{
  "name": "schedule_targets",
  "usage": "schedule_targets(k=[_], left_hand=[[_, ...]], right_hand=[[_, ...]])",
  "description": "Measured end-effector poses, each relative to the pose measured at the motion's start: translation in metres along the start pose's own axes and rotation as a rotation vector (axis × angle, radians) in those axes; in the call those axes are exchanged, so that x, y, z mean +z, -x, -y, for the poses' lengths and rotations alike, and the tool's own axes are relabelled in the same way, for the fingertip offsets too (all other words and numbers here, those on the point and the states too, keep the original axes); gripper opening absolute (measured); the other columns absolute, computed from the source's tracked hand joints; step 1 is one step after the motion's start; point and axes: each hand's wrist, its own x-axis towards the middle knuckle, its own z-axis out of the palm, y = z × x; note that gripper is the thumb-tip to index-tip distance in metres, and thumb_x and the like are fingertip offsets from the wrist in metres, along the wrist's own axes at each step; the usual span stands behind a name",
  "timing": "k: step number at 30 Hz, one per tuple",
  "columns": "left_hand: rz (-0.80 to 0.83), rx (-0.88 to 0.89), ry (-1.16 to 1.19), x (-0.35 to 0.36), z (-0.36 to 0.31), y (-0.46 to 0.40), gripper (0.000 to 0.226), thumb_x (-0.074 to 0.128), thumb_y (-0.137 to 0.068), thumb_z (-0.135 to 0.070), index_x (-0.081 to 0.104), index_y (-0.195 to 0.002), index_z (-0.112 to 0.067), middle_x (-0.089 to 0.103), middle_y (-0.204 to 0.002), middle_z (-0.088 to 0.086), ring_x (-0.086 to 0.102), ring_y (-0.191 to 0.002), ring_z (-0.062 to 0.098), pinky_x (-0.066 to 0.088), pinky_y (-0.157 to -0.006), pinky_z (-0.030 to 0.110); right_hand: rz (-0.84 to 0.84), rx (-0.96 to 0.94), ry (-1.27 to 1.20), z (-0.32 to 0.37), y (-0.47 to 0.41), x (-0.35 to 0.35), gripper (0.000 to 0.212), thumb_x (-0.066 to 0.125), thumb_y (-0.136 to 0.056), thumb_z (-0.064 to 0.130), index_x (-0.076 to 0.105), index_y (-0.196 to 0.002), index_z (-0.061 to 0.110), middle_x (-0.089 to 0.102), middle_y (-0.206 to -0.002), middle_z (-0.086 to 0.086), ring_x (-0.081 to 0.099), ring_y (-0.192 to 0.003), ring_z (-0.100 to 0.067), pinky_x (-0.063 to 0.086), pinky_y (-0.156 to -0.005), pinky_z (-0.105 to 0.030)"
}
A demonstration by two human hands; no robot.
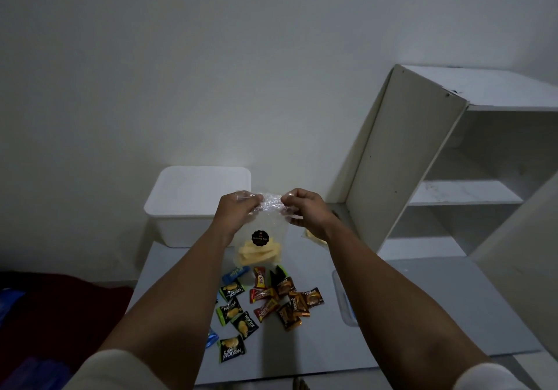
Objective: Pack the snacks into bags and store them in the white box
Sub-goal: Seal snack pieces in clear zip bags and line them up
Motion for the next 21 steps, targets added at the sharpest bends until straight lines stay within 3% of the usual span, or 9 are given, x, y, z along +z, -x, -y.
schedule_targets(k=[4, 7, 10, 14, 17, 19, 21], left_hand=[[-0.019, -0.002, 0.021, 0.003, -0.003, 0.003, 0.031, 0.079, -0.085, -0.024, 0.073, -0.103, 0.0, 0.076, -0.083, 0.003, 0.067, -0.066, 0.007, 0.05, -0.066, 0.018], [0.013, 0.02, -0.011, 0.004, -0.004, 0.005, 0.034, 0.078, -0.087, -0.028, 0.072, -0.1, 0.003, 0.074, -0.083, 0.004, 0.066, -0.071, 0.012, 0.05, -0.07, 0.023], [0.065, 0.031, -0.024, 0.011, -0.002, 0.009, 0.032, 0.077, -0.088, -0.03, 0.071, -0.096, 0.001, 0.072, -0.082, 0.003, 0.064, -0.073, 0.014, 0.049, -0.072, 0.026], [0.108, 0.029, -0.05, 0.02, -0.001, 0.015, 0.022, 0.074, -0.09, -0.031, 0.072, -0.09, -0.009, 0.073, -0.08, 0.001, 0.065, -0.072, 0.012, 0.051, -0.068, 0.024], [0.095, 0.028, -0.018, 0.029, -0.001, 0.02, 0.019, 0.067, -0.096, -0.03, 0.074, -0.089, -0.015, 0.076, -0.085, 0.002, 0.07, -0.078, 0.015, 0.055, -0.078, 0.028], [0.064, 0.055, -0.048, 0.034, -0.002, 0.022, 0.023, 0.063, -0.098, -0.031, 0.072, -0.082, -0.016, 0.073, -0.082, 0.001, 0.067, -0.076, 0.013, 0.053, -0.072, 0.021], [0.048, 0.064, -0.056, 0.038, -0.004, 0.024, 0.027, 0.063, -0.098, -0.03, 0.07, -0.078, -0.015, 0.07, -0.078, 0.0, 0.065, -0.072, 0.011, 0.051, -0.065, 0.014]], right_hand=[[-0.023, -0.018, -0.034, -0.001, 0.001, -0.002, 0.013, 0.072, -0.091, 0.017, 0.067, -0.079, 0.019, 0.069, -0.082, -0.004, 0.069, -0.083, -0.021, 0.053, -0.085, -0.039], [-0.018, -0.018, -0.027, -0.002, 0.005, 0.0, 0.007, 0.077, -0.087, 0.021, 0.074, -0.089, 0.015, 0.072, -0.089, -0.007, 0.071, -0.087, -0.021, 0.054, -0.087, -0.039], [-0.032, -0.032, -0.007, -0.003, 0.01, 0.007, 0.021, 0.078, -0.087, 0.022, 0.073, -0.101, 0.007, 0.072, -0.089, -0.008, 0.071, -0.082, -0.018, 0.055, -0.08, -0.034], [-0.041, -0.054, -0.01, -0.004, 0.015, 0.003, 0.007, 0.075, -0.089, 0.017, 0.069, -0.085, 0.015, 0.067, -0.085, -0.008, 0.066, -0.077, -0.016, 0.052, -0.074, -0.03], [-0.069, -0.04, -0.001, -0.005, 0.022, -0.009, 0.013, 0.077, -0.088, 0.022, 0.074, -0.095, 0.011, 0.071, -0.086, -0.004, 0.068, -0.079, -0.015, 0.051, -0.077, -0.031], [-0.082, -0.022, -0.049, -0.009, 0.025, -0.016, 0.025, 0.076, -0.089, 0.023, 0.074, -0.107, 0.006, 0.074, -0.091, -0.005, 0.07, -0.083, -0.017, 0.052, -0.081, -0.035], [-0.102, -0.017, -0.112, -0.012, 0.03, -0.023, 0.021, 0.073, -0.092, 0.022, 0.074, -0.108, 0.007, 0.075, -0.093, -0.007, 0.071, -0.084, -0.02, 0.052, -0.081, -0.035]])
